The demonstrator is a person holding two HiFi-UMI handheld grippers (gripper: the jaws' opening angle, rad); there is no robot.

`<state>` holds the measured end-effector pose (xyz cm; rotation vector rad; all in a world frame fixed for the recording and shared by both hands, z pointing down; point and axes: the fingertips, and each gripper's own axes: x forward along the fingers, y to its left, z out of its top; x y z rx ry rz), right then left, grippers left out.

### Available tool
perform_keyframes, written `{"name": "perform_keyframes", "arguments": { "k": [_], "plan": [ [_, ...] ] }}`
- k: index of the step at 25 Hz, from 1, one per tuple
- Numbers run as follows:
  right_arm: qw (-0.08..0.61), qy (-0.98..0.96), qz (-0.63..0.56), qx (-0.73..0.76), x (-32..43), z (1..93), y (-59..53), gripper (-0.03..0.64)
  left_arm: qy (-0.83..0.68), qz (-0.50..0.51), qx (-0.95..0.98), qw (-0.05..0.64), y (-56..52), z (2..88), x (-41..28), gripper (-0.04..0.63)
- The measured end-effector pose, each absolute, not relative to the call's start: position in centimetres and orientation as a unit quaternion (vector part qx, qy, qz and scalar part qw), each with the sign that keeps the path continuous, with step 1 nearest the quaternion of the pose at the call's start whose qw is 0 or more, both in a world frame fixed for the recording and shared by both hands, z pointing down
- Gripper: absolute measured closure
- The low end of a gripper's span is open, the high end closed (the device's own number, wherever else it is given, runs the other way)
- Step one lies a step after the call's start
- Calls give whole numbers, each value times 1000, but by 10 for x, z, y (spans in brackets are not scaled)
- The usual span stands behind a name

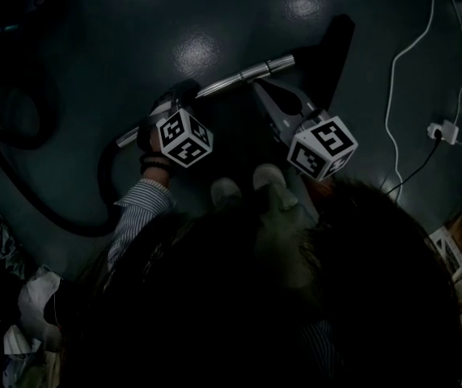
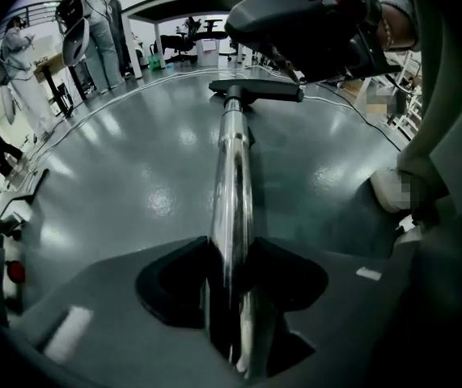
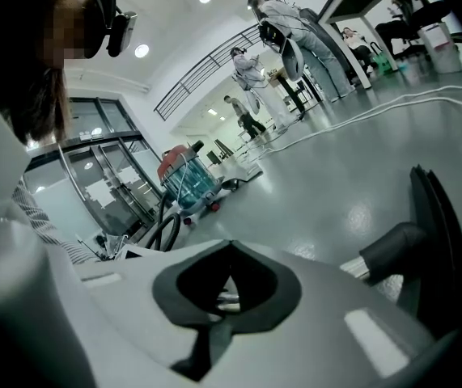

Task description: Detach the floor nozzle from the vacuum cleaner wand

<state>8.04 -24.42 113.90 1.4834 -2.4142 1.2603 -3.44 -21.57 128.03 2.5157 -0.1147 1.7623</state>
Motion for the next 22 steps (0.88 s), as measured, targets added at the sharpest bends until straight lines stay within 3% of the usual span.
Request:
{"name": "perform_keyframes", "arguments": {
  "k": [14,22],
  "plan": [
    [-11,-787,400,471,82,1121,-234,615,-17,577,813,69,-215,1275,-30,416],
    [-15,-798,384,464,80,1061,-233,615,-59,561,822,79,-241,1215,-30,414]
  ]
}}
